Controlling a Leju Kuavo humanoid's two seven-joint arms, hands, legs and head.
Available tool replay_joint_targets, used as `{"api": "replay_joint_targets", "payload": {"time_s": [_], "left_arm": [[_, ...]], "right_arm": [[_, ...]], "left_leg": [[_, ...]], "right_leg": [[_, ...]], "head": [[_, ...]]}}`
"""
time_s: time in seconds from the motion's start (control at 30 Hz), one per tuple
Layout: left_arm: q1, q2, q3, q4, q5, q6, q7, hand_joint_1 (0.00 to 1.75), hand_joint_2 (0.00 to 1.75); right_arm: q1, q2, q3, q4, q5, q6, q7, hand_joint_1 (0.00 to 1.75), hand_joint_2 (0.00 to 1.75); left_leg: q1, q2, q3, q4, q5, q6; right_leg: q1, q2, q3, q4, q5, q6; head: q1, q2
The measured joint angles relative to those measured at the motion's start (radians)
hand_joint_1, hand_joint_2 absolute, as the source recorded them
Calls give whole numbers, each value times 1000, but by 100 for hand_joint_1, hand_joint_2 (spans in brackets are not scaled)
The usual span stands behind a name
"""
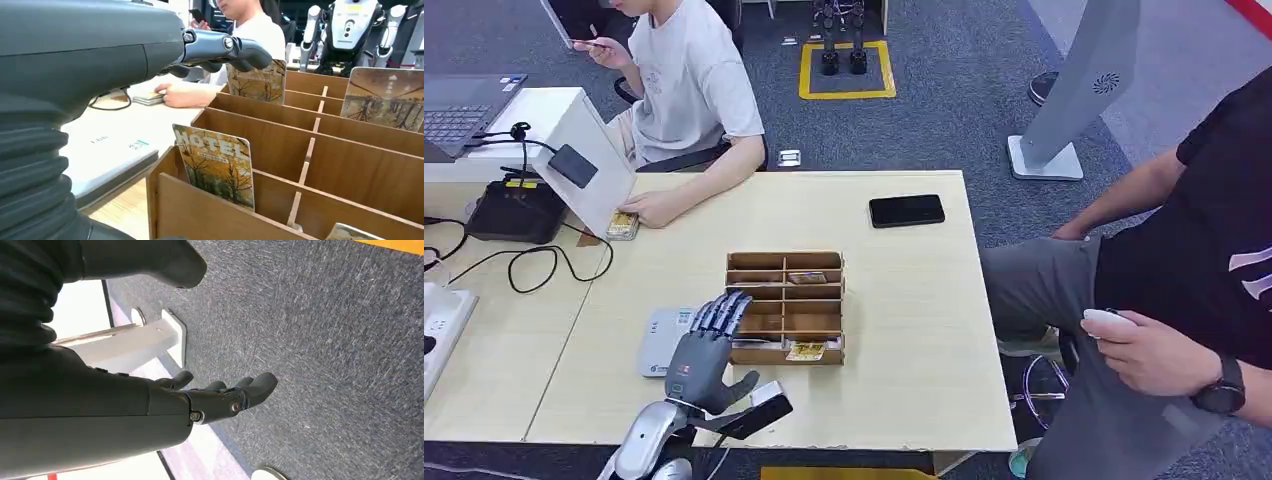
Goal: Pass the card to the sensor for recognition and then transmit it.
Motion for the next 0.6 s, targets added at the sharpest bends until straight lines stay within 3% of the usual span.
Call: {"api": "replay_joint_targets", "payload": {"time_s": [0.07,0.13,0.17,0.2,0.27,0.3,0.33,0.37,0.4,0.6], "left_arm": [[0,0,0,0,0,0,-3,0,175],[0,0,0,2,3,-1,-4,17,175],[1,0,0,4,3,-2,-4,14,175],[1,0,0,5,7,-2,-5,63,175],[4,0,0,6,23,-2,-16,63,175],[5,0,0,7,26,-2,-17,131,175],[7,0,0,10,28,-3,-18,133,175],[9,0,0,11,29,-3,-19,113,175],[10,0,0,14,30,-3,-22,141,175],[12,0,0,22,33,-3,-24,143,175]], "right_arm": [[0,0,0,0,0,0,0,0,175],[0,0,0,0,0,0,-1,0,175],[0,0,0,0,-1,0,-1,0,175],[0,0,0,0,-2,0,-1,0,175],[0,0,0,0,-1,0,-1,0,175],[-1,0,0,0,-1,0,-1,0,175],[-1,0,0,0,0,0,-1,0,175],[-1,0,0,0,0,0,-1,0,175],[-1,0,0,0,0,0,-1,0,175],[-1,0,0,0,3,0,0,0,175]], "left_leg": [[0,0,0,0,0,0],[0,0,0,0,0,0],[0,0,0,0,0,0],[0,0,0,0,0,0],[0,0,0,0,0,0],[0,0,0,0,0,0],[0,0,0,0,0,0],[0,0,0,0,0,0],[0,0,0,0,0,0],[0,0,0,0,0,0]], "right_leg": [[0,0,0,0,0,0],[0,0,0,0,0,0],[0,0,0,0,0,0],[0,0,0,0,0,0],[0,0,0,0,0,0],[0,0,0,0,0,0],[0,0,0,0,0,0],[0,0,0,0,0,0],[0,0,0,0,0,0],[0,0,0,0,0,0]], "head": [[0,0],[0,0],[0,0],[0,0],[0,0],[0,0],[0,0],[0,0],[0,0],[0,0]]}}
